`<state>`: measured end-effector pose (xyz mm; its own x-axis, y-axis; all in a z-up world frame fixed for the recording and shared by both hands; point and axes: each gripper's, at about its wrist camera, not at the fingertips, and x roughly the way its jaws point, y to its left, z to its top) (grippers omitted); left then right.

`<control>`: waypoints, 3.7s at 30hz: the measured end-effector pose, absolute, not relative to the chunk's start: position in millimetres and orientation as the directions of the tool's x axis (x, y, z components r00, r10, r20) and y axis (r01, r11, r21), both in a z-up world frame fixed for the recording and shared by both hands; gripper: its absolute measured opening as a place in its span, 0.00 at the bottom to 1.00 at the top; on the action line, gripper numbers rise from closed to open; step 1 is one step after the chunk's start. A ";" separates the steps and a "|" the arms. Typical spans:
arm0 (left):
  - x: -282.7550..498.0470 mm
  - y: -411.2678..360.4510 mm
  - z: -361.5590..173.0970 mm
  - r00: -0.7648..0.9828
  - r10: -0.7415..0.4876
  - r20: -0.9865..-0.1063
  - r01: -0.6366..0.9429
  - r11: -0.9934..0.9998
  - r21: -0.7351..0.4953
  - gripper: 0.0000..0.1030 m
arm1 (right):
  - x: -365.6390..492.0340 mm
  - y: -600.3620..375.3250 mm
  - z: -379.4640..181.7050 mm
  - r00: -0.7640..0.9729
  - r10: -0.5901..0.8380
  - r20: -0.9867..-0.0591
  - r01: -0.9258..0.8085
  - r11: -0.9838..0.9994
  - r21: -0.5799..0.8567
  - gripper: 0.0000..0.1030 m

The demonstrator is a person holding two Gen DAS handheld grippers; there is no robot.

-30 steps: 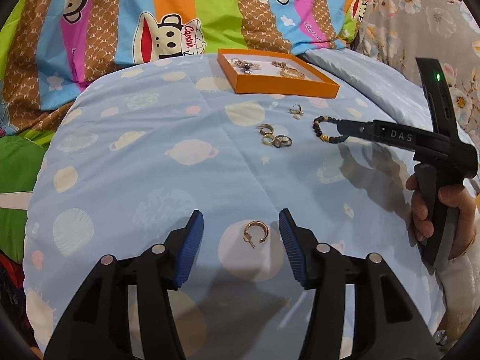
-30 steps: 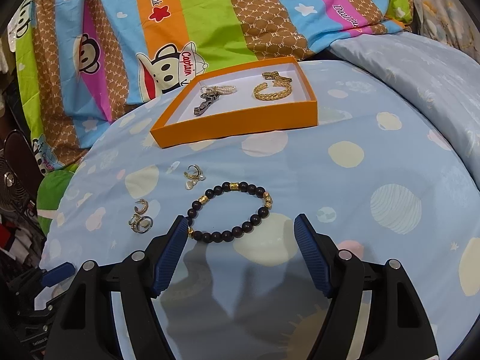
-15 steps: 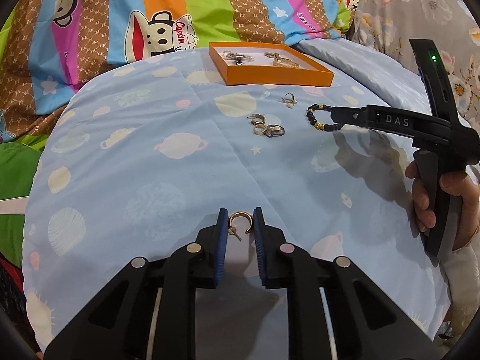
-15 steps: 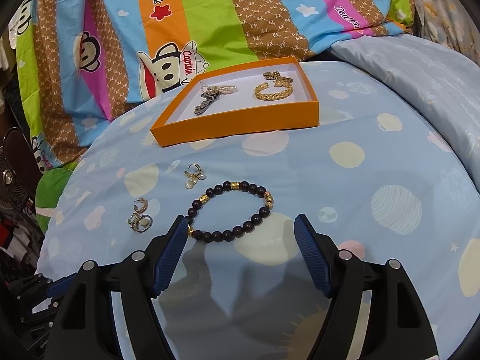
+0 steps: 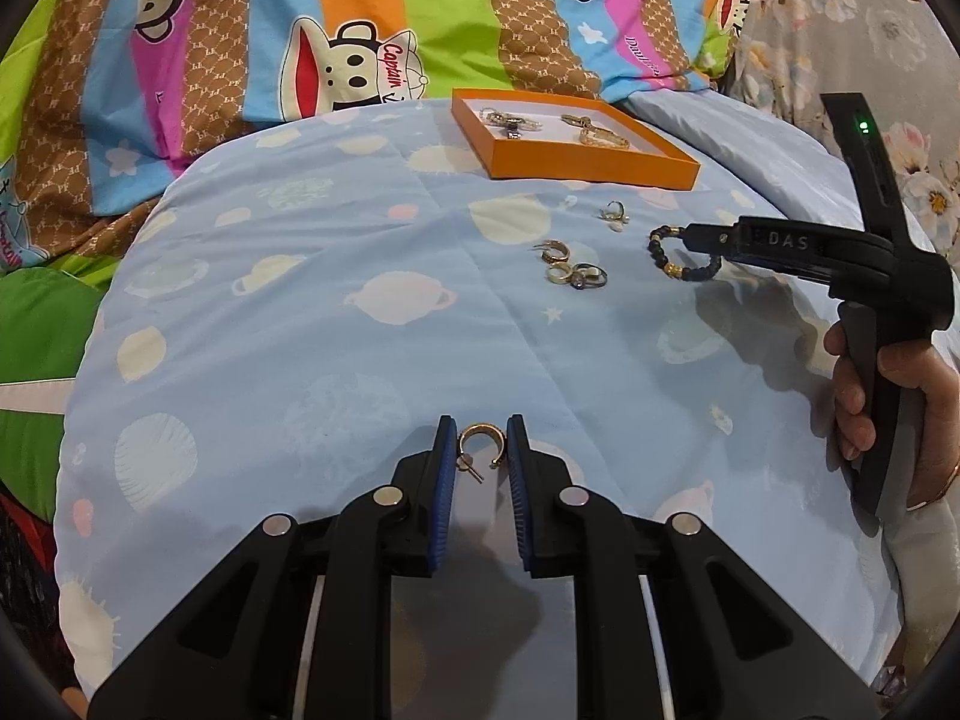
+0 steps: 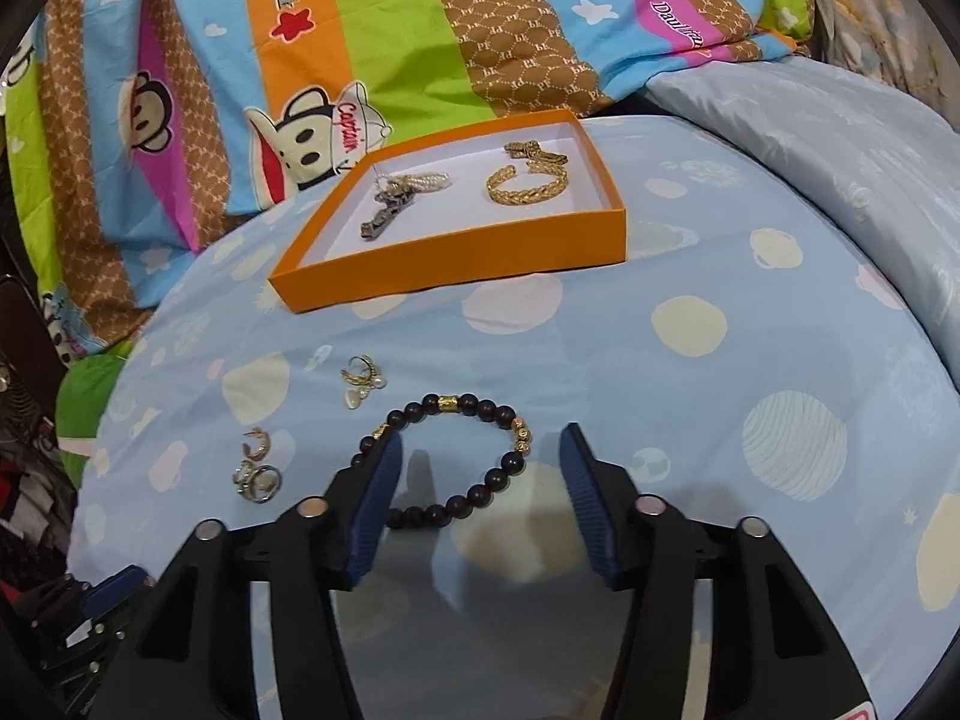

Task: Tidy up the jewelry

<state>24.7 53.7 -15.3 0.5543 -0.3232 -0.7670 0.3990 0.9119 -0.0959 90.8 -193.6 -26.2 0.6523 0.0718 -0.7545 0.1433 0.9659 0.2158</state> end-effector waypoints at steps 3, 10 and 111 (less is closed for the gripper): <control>24.8 53.9 -15.6 0.557 -0.319 -0.767 0.398 0.913 -0.091 0.16 | 94.2 -189.0 -27.0 0.644 0.030 -0.765 0.147 0.976 0.162 0.33; 25.8 54.2 -15.6 0.554 -0.321 -0.769 0.397 0.913 -0.095 0.16 | 95.2 -193.9 -28.0 0.640 0.001 -0.769 0.168 0.975 0.142 0.07; 94.4 12.5 -18.3 0.586 -0.234 -0.776 0.301 0.952 -0.060 0.57 | 72.2 -170.7 -8.7 0.707 0.213 -0.674 -0.103 0.974 0.200 0.48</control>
